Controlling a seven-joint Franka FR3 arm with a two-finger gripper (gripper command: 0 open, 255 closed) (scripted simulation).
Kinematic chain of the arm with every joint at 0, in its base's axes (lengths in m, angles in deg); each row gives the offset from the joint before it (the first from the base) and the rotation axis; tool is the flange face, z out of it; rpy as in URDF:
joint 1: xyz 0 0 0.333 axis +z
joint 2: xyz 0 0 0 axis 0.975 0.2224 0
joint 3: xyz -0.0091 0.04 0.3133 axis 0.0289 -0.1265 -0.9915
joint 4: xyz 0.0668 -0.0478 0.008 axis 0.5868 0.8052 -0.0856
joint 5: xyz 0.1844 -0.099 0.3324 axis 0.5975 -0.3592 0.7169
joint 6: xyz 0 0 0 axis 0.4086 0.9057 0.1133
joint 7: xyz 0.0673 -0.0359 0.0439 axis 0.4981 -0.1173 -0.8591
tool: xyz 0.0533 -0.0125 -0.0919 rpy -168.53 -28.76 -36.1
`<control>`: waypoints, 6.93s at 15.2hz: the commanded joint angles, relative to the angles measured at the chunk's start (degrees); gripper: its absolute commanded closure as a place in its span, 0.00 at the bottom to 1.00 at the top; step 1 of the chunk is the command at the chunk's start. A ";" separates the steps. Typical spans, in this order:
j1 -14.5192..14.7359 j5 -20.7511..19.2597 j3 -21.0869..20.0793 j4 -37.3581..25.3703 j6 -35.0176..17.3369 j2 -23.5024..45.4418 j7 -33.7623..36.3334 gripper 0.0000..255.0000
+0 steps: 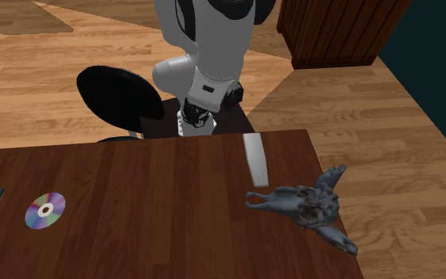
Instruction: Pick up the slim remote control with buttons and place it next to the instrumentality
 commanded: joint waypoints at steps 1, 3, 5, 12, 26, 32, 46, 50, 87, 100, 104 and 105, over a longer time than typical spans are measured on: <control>0.00 0.00 0.00 0.00 0.00 0.00 0.00 0.00; 0.14 2.01 -1.89 3.55 -4.21 -0.92 3.79 0.00; 0.35 4.01 -3.92 6.77 -8.66 -1.34 7.51 0.00; 1.46 10.58 -12.00 15.00 -26.29 1.99 20.36 0.00; 0.87 14.39 -21.30 20.52 -50.94 15.99 31.67 0.00; 0.87 14.39 -21.30 20.52 -50.94 15.99 31.67 0.00; 1.02 14.30 -20.71 19.44 -47.75 13.87 31.53 1.00; 1.13 14.06 -19.96 17.79 -43.65 11.39 31.40 1.00; -18.35 -1.57 8.94 -6.80 -38.98 31.76 -4.58 1.00; -24.86 3.51 15.73 -33.25 -34.33 53.87 -20.32 1.00; -27.88 5.89 16.47 -44.23 -31.02 61.83 -24.38 1.00; -28.74 6.47 16.55 -47.28 -30.00 63.95 -25.28 1.00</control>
